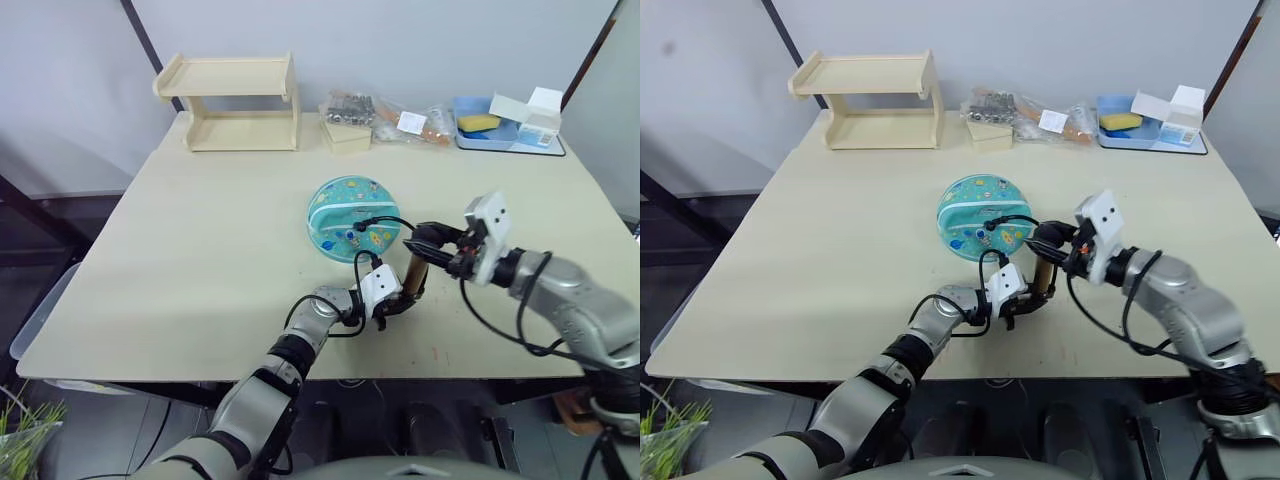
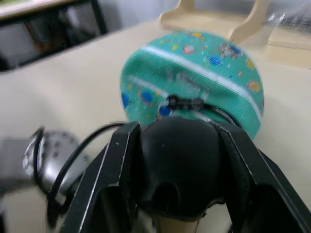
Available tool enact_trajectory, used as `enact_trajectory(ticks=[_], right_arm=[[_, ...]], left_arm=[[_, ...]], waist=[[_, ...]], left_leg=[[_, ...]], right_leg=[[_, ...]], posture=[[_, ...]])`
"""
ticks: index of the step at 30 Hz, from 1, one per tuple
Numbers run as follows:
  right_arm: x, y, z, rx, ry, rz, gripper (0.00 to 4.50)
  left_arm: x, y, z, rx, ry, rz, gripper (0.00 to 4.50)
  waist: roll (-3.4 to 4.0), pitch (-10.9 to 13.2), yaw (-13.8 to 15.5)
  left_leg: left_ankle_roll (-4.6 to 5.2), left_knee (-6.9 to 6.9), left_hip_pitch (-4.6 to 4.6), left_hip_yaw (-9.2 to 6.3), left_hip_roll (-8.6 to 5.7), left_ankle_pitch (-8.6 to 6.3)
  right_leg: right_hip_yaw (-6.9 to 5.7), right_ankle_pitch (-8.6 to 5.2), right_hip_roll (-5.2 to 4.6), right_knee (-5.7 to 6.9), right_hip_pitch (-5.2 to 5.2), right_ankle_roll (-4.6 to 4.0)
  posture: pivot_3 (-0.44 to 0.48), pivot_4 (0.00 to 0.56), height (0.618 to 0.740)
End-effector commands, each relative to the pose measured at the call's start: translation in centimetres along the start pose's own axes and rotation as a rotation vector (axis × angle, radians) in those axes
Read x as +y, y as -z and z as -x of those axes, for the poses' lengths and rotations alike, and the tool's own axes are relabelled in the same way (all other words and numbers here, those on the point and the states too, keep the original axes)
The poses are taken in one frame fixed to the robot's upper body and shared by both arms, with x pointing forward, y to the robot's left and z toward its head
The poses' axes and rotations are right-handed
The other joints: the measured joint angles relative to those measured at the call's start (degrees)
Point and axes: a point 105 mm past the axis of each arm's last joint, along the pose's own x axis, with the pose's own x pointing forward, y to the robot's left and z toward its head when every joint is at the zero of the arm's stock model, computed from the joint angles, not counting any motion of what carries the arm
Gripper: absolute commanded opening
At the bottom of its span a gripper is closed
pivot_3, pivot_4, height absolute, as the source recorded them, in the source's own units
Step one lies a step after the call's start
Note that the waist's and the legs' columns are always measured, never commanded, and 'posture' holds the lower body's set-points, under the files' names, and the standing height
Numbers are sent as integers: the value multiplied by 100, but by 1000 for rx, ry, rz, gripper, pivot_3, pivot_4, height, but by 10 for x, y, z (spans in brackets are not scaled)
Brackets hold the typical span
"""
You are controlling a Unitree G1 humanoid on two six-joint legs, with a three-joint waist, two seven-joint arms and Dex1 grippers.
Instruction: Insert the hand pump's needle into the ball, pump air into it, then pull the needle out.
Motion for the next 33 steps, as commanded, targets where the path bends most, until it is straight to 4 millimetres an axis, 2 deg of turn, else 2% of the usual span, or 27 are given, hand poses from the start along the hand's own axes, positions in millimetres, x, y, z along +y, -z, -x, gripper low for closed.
enact_trajectory(ticks=[1,4,7,11,15,17,20,23,26,30,32,33], right_arm=[[10,-75,25,-164,-24,122,1705],[12,-112,41,-236,-25,130,1705],[17,-133,54,-260,-24,130,1705],[20,-140,59,-222,-9,137,1705],[19,-128,50,-195,-11,105,1705],[14,-104,39,-158,-19,40,1705],[6,-57,23,-71,-12,-40,1705],[2,-18,14,-8,1,-84,1705],[3,24,3,41,2,-157,1705],[6,76,-11,153,7,-140,1705],[7,93,-17,175,9,-134,1704],[7,95,-19,164,10,-139,1704]], left_arm=[[-17,37,6,127,47,71,1041],[-19,36,4,125,55,71,1041],[-19,34,2,123,58,70,1041],[-18,34,2,122,59,69,1041],[-19,35,2,125,62,70,1041],[-20,35,1,124,65,71,1041],[-22,34,0,123,69,67,1041],[-21,33,1,118,65,67,1041],[-20,32,1,110,59,72,1041],[-20,32,2,110,55,74,1041],[-20,32,2,111,53,76,1041],[-19,32,2,112,52,76,1041]], waist=[[19,16,16],[21,29,46],[17,45,85],[14,50,141],[13,50,140],[-6,40,140],[-19,31,134],[-32,14,104],[-41,-1,34],[-46,-36,-38],[-64,-58,-40],[-72,-66,-39]], left_leg=[[0,0,-11,-1,-3,0],[-1,4,-64,-2,-15,1],[-1,2,-71,-2,-24,1],[-1,1,-90,1,-26,1],[-1,2,-90,5,-26,1],[0,3,-89,6,-25,1],[0,2,-77,7,-23,1],[0,1,-43,3,-21,1],[0,1,-16,3,-18,1],[-1,-10,34,3,-7,-1],[-1,-15,44,0,2,-1],[-1,-15,43,-3,4,-1]], right_leg=[[-1,0,-3,-1,-8,-1],[-3,3,-14,-2,-52,-3],[-9,3,-28,-3,-58,-2],[-10,3,-33,-4,-75,-2],[-7,3,-33,-4,-75,-2],[-6,3,-31,-4,-75,-1],[-5,2,-29,-4,-64,-1],[-12,1,-23,-8,-33,0],[-12,-1,-21,-8,-6,2],[-11,-20,-12,-9,29,29],[-11,-20,4,-9,32,29],[-13,-21,6,-9,33,29]], posture=[[0,150,740],[0,150,740],[0,150,740],[0,150,740],[0,150,740],[0,150,740],[0,150,740],[0,150,740],[0,150,740],[0,150,740],[0,150,740],[0,150,740]])
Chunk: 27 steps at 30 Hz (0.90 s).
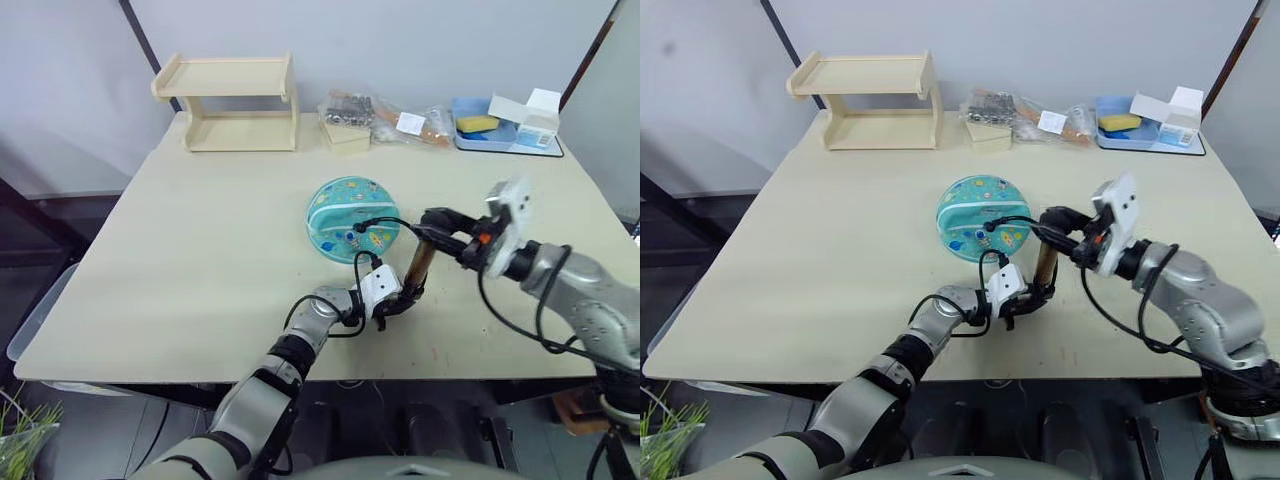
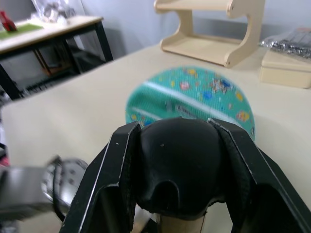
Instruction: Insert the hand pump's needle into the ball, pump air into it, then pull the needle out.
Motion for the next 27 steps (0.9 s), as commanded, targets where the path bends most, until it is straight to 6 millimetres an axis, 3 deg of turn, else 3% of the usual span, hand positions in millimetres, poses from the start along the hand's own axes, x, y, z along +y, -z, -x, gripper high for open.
enact_trajectory(ticks=[1,6,10,15,18,23,27], right_arm=[[0,74,-4,207,16,-110,1704],[-1,28,-2,90,-19,5,1704],[0,-40,11,-24,-34,109,1704],[1,-109,30,-124,-26,163,1704],[5,-158,48,-195,-36,166,1704],[16,-188,63,-212,-62,167,1704],[18,-181,64,-154,-61,171,1703]], left_arm=[[-18,28,1,90,52,57,1041],[-18,28,2,92,49,63,1041],[-19,29,0,93,53,65,1041],[-20,27,-2,91,62,65,1041],[-21,27,-2,91,68,63,1041],[-21,27,-2,90,70,66,1041],[-21,28,-2,92,68,70,1041]], waist=[[-11,-12,2],[0,-12,23],[46,30,45],[107,90,85],[98,117,137],[96,119,200],[93,121,198]], left_leg=[[0,-4,3,-1,0,0],[0,-4,-1,2,-4,0],[0,-4,-14,0,-5,0],[-1,12,-65,-2,-17,1],[-3,23,-119,-2,-34,4],[-5,32,-205,-4,-38,6],[-4,29,-209,3,-43,5]], right_leg=[[0,0,1,0,0,0],[6,2,-3,-4,-1,-3],[6,5,-7,-4,-12,-8],[3,18,-22,-3,-44,-25],[1,23,-38,0,-88,-25],[-2,29,-44,4,-172,-22],[0,30,-54,2,-175,-22]], posture=[[0,150,740],[0,150,740],[0,150,740],[0,150,740],[0,150,740],[0,150,740],[0,150,740]])
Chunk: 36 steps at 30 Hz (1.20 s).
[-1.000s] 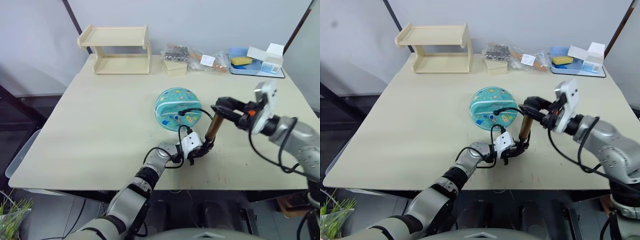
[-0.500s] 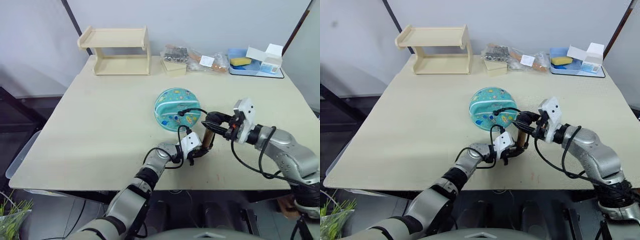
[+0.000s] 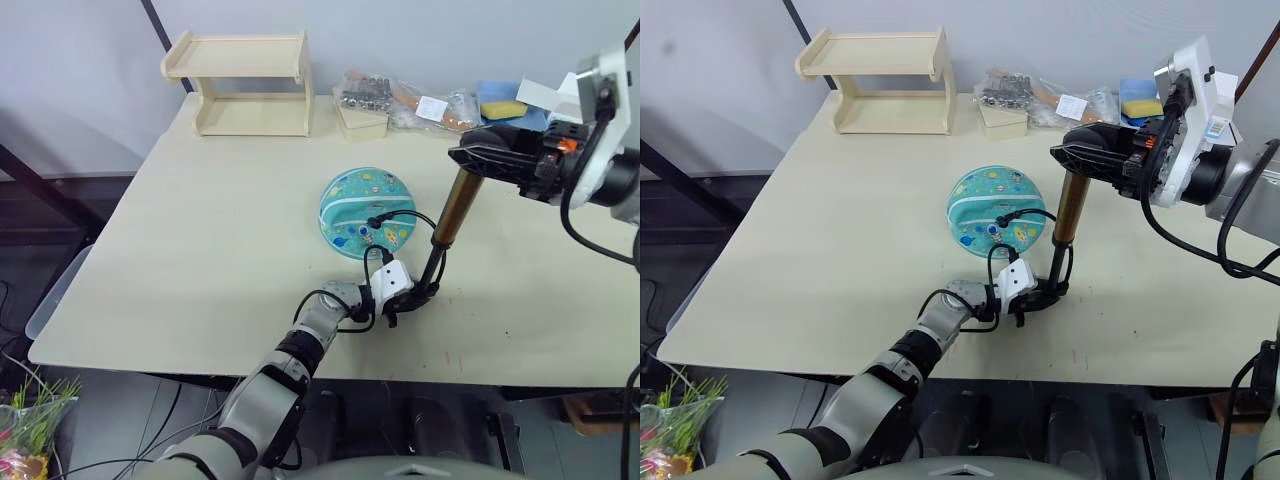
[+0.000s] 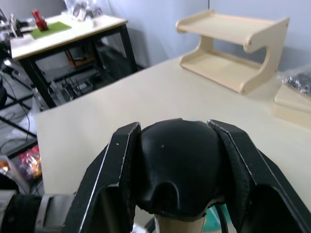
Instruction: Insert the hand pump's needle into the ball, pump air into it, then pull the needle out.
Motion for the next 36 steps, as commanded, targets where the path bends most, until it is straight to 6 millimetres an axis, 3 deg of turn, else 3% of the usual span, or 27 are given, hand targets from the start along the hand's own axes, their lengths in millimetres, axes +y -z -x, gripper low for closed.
enact_trajectory(ticks=[1,5,10,12,16,21,24,25,31,33,36], right_arm=[[6,-27,14,-102,21,102,1703],[-5,12,4,-14,53,51,1702],[-14,95,-13,126,70,-86,1673],[-15,125,-16,183,83,-111,1673],[-3,186,-32,286,62,-144,1672],[2,212,-37,275,63,-196,1672],[2,204,-36,243,63,-179,1672],[0,193,-35,216,66,-156,1672],[-4,107,-23,24,54,-37,1672],[-2,86,-19,-24,43,-13,1672],[5,38,-6,-126,8,37,1672]], left_arm=[[-18,48,9,160,24,104,1041],[-17,48,8,163,20,101,1041],[-16,44,4,162,21,91,1041],[-15,43,4,161,21,89,1041],[-14,43,6,159,17,87,1041],[-14,45,9,161,13,90,1041],[-14,46,11,163,10,90,1041],[-13,47,12,164,8,91,1041],[-12,50,14,171,3,94,1041],[-12,50,15,172,3,94,1041],[-12,50,14,175,10,94,1041]], waist=[[0,0,-3],[-3,-4,-6],[-32,-28,-15],[-30,-30,-30],[-42,-60,-103],[-54,-99,-152],[-43,-114,-172],[-45,-115,-171],[-27,-87,-157],[-14,-68,-149],[20,-39,-138]], left_leg=[[0,0,0,2,0,0],[1,1,9,2,0,0],[1,3,40,-2,0,0],[1,-2,100,-1,2,-1],[1,-3,145,-5,6,-2],[0,-20,183,-10,12,-2],[0,-24,189,-9,14,-2],[0,-25,190,-9,16,-2],[0,-25,173,-13,19,-2],[0,-23,163,-14,18,-2],[0,-13,133,-17,14,-1]], right_leg=[[1,0,0,0,0,0],[0,0,4,3,6,2],[-3,0,11,10,37,3],[-5,-4,14,8,97,4],[-8,-19,17,-4,141,25],[-13,-22,22,-3,164,19],[-11,-16,24,-2,167,8],[-11,-17,26,-2,167,9],[-12,-12,30,-2,158,-1],[-12,-11,28,-2,150,-1],[-14,-10,26,-2,128,-2]], posture=[[0,150,740],[0,150,740],[0,150,740],[0,150,740],[0,150,740],[0,150,740],[0,150,740],[0,150,740],[0,150,740],[0,150,740],[0,150,740]])
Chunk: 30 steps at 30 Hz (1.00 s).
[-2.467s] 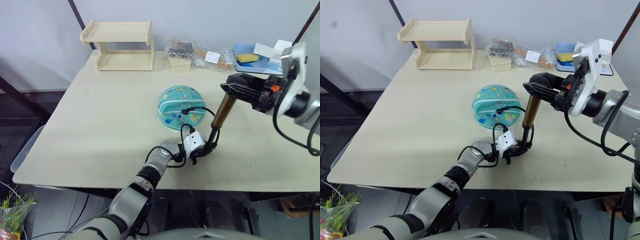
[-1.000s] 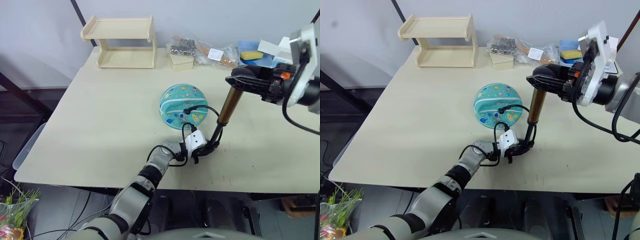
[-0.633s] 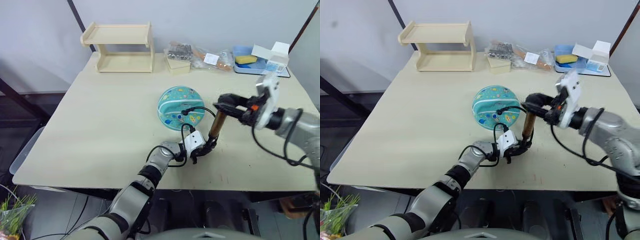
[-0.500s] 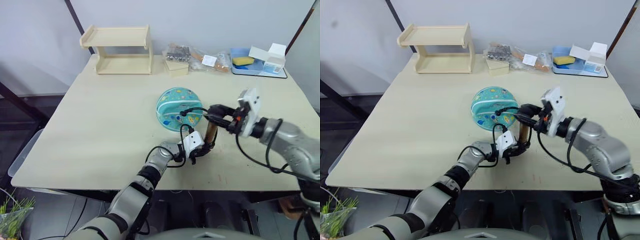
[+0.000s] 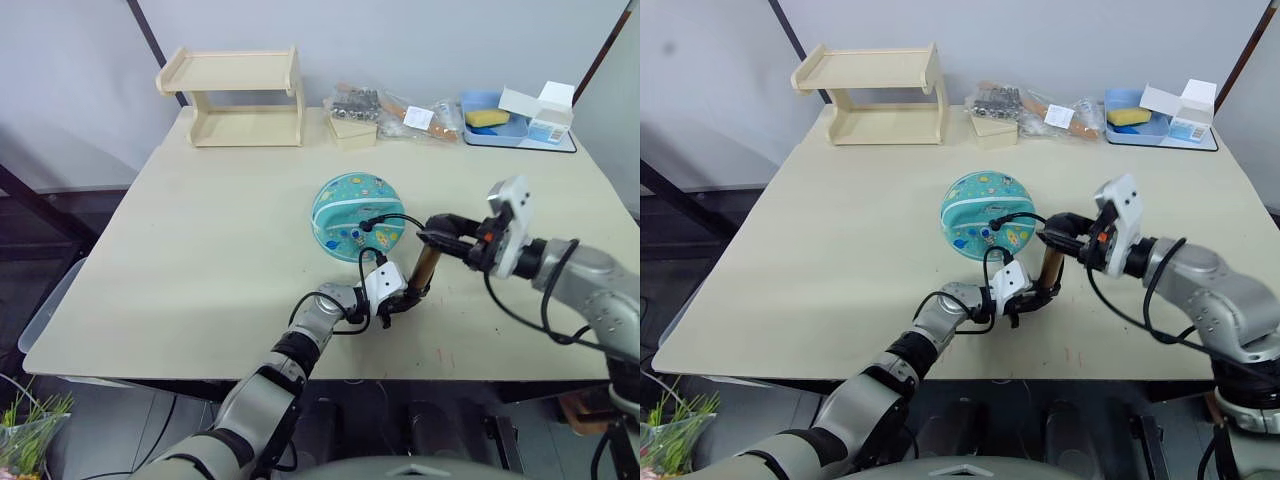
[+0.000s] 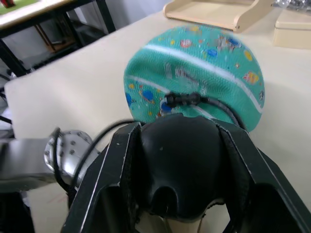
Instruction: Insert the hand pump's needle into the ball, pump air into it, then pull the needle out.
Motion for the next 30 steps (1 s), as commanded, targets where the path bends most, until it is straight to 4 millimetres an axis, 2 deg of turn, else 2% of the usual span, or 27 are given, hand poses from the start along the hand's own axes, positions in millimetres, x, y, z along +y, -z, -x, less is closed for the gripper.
enact_trajectory(ticks=[1,4,7,10,12,15,21,24,26,28,30], right_arm=[[23,-80,27,-204,-62,151,1672],[30,-112,44,-240,-66,183,1672],[38,-135,57,-255,-66,207,1672],[42,-140,58,-236,-62,208,1672],[42,-130,51,-197,-57,203,1672],[34,-95,34,-128,-44,138,1672],[6,-8,11,22,29,-4,1672],[-3,22,6,86,61,-28,1672],[-6,42,3,130,69,-34,1672],[-9,75,-3,188,75,-69,1672],[-9,97,-7,229,75,-83,1672]], left_arm=[[-17,40,7,133,43,80,1041],[-17,39,5,131,45,78,1041],[-18,38,4,129,49,77,1041],[-18,38,3,129,52,76,1041],[-18,38,3,129,55,75,1041],[-20,37,3,127,61,71,1041],[-20,38,5,125,61,68,1041],[-20,39,5,125,60,69,1041],[-21,39,6,125,59,69,1041],[-19,41,8,131,53,71,1041],[-19,42,9,134,50,73,1041]], waist=[[15,16,14],[15,22,37],[38,54,69],[24,67,108],[28,70,117],[25,67,120],[-15,23,50],[-16,8,-14],[-14,2,-26],[-26,-14,-24],[-45,-49,-24]], left_leg=[[0,2,-11,0,-2,0],[0,-1,-27,-6,-3,1],[1,1,-33,-5,-7,1],[1,1,-34,-8,-4,1],[1,1,-39,-7,-4,1],[1,1,-45,-4,-3,1],[1,1,-15,-2,-1,1],[1,0,17,-4,4,0],[1,0,26,-4,9,0],[0,-4,40,-6,17,0],[0,-23,62,-8,22,0]], right_leg=[[0,1,-2,1,-9,0],[-5,1,-3,4,-24,-2],[-8,1,-10,4,-27,-2],[-10,0,-8,4,-27,-3],[-11,0,-7,4,-30,-3],[-8,1,-5,5,-39,-2],[-10,0,-1,5,-14,0],[-11,-6,3,5,16,8],[-11,-14,9,5,23,21],[-11,-17,20,5,31,20],[-13,-25,36,5,37,9]], posture=[[0,150,740],[0,150,740],[0,150,740],[0,150,740],[0,150,740],[0,150,740],[0,150,740],[0,150,740],[0,150,740],[0,150,740],[0,150,740]])
